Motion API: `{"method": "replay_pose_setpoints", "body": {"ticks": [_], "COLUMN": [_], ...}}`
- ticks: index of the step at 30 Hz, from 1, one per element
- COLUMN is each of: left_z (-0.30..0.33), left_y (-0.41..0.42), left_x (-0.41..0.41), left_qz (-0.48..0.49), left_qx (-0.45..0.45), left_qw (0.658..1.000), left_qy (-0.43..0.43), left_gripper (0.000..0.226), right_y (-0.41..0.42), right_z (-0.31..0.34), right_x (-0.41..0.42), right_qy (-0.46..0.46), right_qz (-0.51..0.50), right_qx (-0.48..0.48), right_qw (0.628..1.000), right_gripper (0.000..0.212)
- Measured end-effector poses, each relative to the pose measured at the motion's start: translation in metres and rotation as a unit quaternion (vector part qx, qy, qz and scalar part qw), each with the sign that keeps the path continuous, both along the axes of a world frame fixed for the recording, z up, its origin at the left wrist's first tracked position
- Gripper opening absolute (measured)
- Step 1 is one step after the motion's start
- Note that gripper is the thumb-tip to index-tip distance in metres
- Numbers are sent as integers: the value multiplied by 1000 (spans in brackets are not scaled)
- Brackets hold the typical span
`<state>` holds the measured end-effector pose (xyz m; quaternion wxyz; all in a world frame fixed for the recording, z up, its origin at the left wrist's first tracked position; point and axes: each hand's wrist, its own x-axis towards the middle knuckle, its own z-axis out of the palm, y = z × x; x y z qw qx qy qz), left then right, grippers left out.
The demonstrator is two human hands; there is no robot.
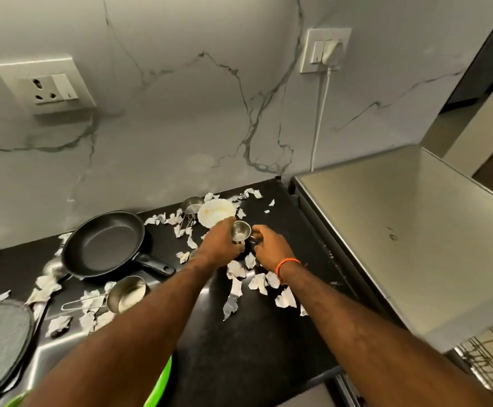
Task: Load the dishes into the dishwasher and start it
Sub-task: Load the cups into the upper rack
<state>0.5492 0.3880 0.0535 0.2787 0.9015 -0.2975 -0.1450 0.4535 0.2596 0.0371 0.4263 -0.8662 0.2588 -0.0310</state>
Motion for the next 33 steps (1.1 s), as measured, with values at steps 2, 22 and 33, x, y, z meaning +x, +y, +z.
{"method": "replay_pose_setpoints", "body": {"ticks": [2,22,33], "left_z": [-5,36,12], "left_y": [-4,-74,-177], "left_x": [5,-166,-357], "left_qz": [0,16,-140], "left_qx": [6,-279,-228], "left_qw": [1000,926,852], "left_qy": [-2,253,450], "left_gripper": [78,72,22], "right_y": [0,-65,-126], "right_z": [-3,24,11], "right_x": [2,-205,-427], "right_qy": [-11,-148,-198], "right_qz": [-16,-122,-255], "right_qx": [22,191,235], "right_qw": [1000,963,917], "right_gripper": [54,60,62]}}
